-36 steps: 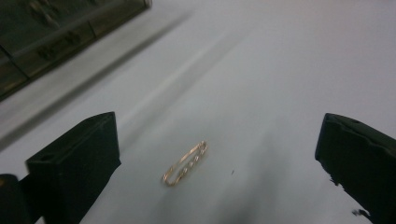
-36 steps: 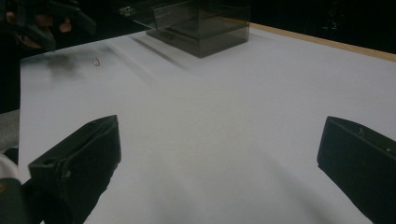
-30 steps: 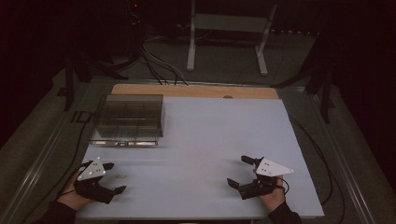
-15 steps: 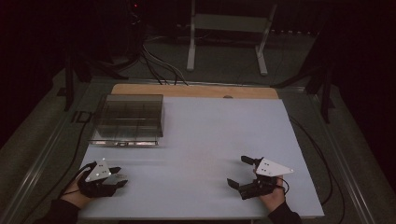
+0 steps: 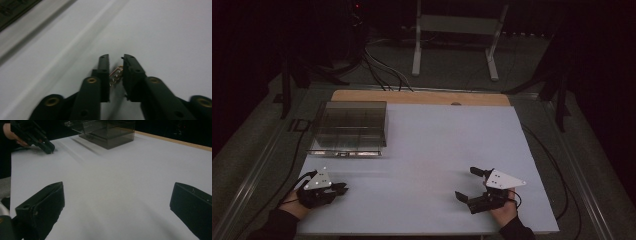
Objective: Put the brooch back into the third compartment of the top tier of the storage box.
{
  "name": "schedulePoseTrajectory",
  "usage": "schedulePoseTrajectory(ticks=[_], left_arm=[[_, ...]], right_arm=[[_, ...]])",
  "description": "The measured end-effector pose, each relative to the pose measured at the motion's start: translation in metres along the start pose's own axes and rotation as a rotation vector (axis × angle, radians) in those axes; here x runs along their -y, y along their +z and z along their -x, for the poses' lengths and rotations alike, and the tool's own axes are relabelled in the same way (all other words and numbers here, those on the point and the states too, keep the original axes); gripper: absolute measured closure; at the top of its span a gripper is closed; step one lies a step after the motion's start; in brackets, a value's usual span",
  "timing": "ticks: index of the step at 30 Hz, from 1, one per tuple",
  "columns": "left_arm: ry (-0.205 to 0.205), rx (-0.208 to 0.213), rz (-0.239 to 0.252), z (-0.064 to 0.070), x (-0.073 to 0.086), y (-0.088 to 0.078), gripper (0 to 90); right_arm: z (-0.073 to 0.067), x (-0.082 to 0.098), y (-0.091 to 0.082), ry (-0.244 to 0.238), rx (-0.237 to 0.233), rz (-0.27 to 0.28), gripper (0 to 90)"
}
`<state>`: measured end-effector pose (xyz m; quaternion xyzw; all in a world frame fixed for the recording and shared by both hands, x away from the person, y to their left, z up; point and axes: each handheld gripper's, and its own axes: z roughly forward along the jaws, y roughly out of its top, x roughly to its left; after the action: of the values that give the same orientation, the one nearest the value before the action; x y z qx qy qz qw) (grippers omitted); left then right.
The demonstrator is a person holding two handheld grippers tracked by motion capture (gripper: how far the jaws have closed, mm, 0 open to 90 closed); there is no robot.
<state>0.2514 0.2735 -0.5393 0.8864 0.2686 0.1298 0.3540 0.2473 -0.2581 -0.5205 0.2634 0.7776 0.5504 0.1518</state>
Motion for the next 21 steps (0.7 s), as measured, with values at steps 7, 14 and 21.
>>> schedulePoseTrajectory(ticks=[7, 14, 21], left_arm=[[-0.017, 0.009, -0.014, -0.0011, -0.0026, 0.0005, 86.8], [-0.046, 0.002, -0.010, -0.0034, -0.0033, -0.0004, 87.2], [-0.093, -0.013, 0.026, -0.0059, -0.0057, -0.0076, 87.3]], right_arm=[[-0.0005, 0.0001, 0.0001, -0.004, -0.001, -0.005, 0.0], [-0.0010, 0.0000, 0.0000, -0.008, -0.002, -0.004, 0.0], [-0.0006, -0.0003, -0.0003, -0.005, -0.002, 0.000, 0.0]])
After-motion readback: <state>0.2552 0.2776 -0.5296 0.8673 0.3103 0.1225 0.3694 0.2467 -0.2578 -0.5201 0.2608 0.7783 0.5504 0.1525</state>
